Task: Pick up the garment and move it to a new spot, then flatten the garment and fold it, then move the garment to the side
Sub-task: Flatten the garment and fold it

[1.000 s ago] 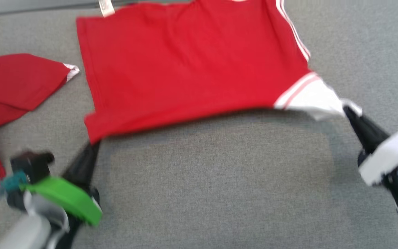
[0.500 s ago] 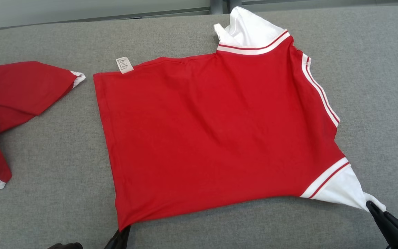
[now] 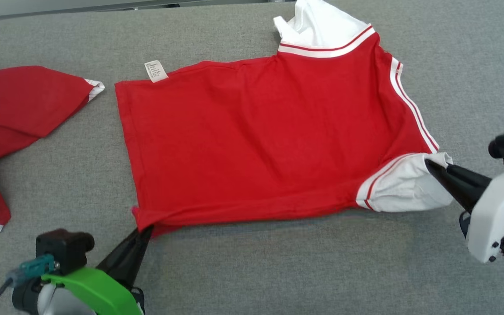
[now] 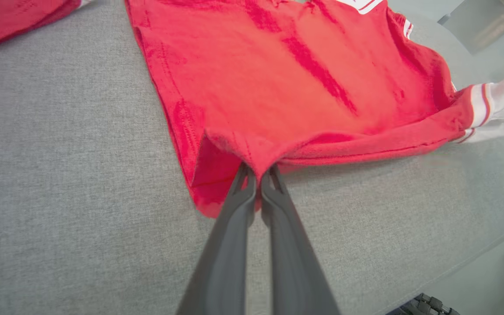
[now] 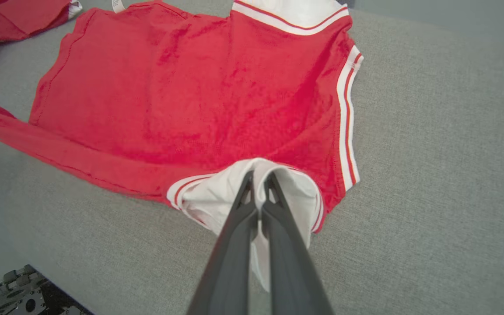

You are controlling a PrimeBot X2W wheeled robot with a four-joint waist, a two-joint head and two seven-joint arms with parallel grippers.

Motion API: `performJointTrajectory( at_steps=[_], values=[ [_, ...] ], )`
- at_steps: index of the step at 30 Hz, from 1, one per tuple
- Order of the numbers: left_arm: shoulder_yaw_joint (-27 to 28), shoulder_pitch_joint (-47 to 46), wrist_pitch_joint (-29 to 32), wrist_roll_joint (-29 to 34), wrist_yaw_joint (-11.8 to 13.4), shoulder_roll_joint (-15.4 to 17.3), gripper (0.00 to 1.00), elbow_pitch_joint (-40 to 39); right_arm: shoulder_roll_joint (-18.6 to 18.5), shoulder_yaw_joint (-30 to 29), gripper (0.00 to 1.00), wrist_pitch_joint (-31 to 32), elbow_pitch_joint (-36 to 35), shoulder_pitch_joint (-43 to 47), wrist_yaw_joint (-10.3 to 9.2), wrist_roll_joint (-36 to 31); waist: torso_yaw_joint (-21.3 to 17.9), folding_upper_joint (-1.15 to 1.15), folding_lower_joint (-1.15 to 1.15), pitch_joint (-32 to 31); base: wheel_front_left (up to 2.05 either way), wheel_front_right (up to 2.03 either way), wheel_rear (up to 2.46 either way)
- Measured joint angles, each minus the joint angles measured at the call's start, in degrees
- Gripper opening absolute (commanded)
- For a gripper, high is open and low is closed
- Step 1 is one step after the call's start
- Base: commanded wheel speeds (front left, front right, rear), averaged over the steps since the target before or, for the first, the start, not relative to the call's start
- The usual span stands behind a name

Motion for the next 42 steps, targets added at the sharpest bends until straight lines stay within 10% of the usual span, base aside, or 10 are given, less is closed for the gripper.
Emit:
performJointTrajectory(
  at_steps=[19,23,26,37,40,41,42],
  values=[
    [-3.9,-22.9,9.1,0.2,-8.1,-11.4,0.00,24.6,-2.0,16.0,0.00,9.7,23.0,-29.2,-0.01,-0.3,4.7,0.00,0.00,4.1,0.00,0.00,0.00],
    [-4.7,-24.8,8.7,0.7,-9.2,-13.2,0.01,29.0,-1.9,18.7,0.00,6.2,26.5,-31.0,-0.01,-1.1,5.1,0.00,0.00,4.4,0.00,0.00,0.00],
    [-4.9,-24.9,8.1,0.2,-10.0,-14.7,0.28,31.9,-1.4,20.1,0.00,3.2,28.7,-31.5,0.01,-1.5,5.1,0.00,0.00,4.2,0.00,0.00,0.00],
    [-6.2,-25.5,7.0,0.2,-12.7,-16.2,0.15,36.1,-2.0,23.1,0.00,-10.3,36.7,-33.8,0.01,-5.4,4.4,0.00,0.00,2.8,0.00,0.00,0.00],
    [-6.4,-25.6,7.0,0.2,-12.7,-16.5,0.29,36.1,-0.6,25.1,0.00,-13.4,39.3,-34.1,0.01,-6.2,4.4,0.00,0.00,2.5,0.00,0.00,0.00],
    [-6.3,-25.6,6.5,0.2,-12.5,-16.7,1.00,36.3,0.6,26.1,1.00,-18.6,41.9,-35.4,0.02,-7.7,4.3,0.00,0.00,2.3,0.00,0.00,0.00],
    [-6.3,-25.4,6.4,0.1,-12.4,-16.7,1.00,36.1,0.9,26.0,1.00,-19.5,42.8,-35.5,0.01,-7.8,4.3,0.00,0.00,2.2,0.00,0.00,0.00]
  ],
)
